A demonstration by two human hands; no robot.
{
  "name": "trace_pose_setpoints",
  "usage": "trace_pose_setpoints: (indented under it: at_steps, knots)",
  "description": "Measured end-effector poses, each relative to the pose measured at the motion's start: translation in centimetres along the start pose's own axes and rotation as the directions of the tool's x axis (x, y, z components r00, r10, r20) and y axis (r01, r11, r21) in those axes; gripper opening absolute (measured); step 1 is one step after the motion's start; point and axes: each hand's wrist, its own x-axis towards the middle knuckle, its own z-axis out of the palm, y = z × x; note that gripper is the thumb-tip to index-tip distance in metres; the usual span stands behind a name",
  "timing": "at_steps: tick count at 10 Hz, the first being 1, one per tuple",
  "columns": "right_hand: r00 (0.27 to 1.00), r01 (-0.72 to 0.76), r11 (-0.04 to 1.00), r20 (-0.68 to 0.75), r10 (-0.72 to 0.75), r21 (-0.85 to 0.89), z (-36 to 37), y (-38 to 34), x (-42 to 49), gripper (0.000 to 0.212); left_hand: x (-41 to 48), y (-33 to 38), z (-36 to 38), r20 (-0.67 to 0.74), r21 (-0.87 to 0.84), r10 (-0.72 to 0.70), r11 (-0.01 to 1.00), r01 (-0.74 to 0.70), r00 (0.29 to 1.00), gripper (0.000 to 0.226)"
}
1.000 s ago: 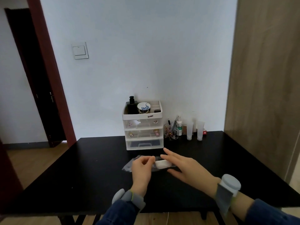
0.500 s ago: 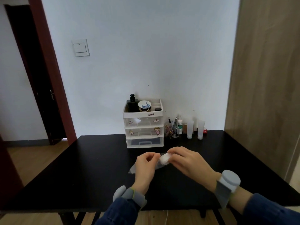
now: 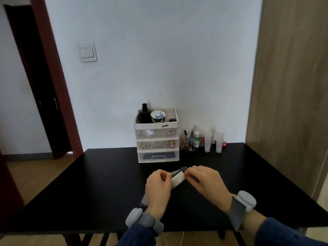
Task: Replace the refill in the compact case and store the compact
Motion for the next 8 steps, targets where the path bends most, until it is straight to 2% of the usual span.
trace_pose_setpoints:
  at_steps: [1,2,3,4,6,7,8]
  knots:
    - [0.984,-0.119,0.992,0.137,0.114,0.032,1.4,0.9,-0.9,0.011,-1.0,-0.9,1.1,0.081,0.023,0.087,0.996,-0.090,0.993,0.009]
    - [0.945,-0.167,0.985,0.291,0.147,0.045,2.6,1.4,-1.9,0.011,-2.4,-2.7,2.2,0.258,0.124,0.194,0.965,-0.232,0.946,0.025]
    - [0.913,-0.180,0.984,0.373,0.168,-0.002,3.4,1.6,-2.9,0.008,-3.5,-4.0,3.1,0.491,0.265,0.141,0.916,-0.302,0.859,0.046]
    - [0.891,-0.185,0.983,0.418,0.176,-0.020,3.9,2.0,-3.6,0.007,-3.9,-4.2,3.4,0.565,0.368,0.140,0.839,-0.400,0.813,0.050]
    - [0.875,-0.214,0.977,0.441,0.201,-0.021,4.3,3.0,-4.2,0.009,-3.7,-3.9,3.3,0.566,0.427,0.151,0.788,-0.445,0.810,0.051]
    - [0.876,-0.330,0.944,0.368,0.313,-0.016,3.4,3.9,-3.8,0.020,-3.2,-3.6,3.1,0.527,0.382,0.160,0.833,-0.400,0.835,0.051]
    - [0.870,-0.487,0.831,0.232,0.435,0.268,0.0,4.8,-1.2,0.022,-0.4,-1.6,1.3,0.326,0.201,0.220,0.934,-0.295,0.919,0.047]
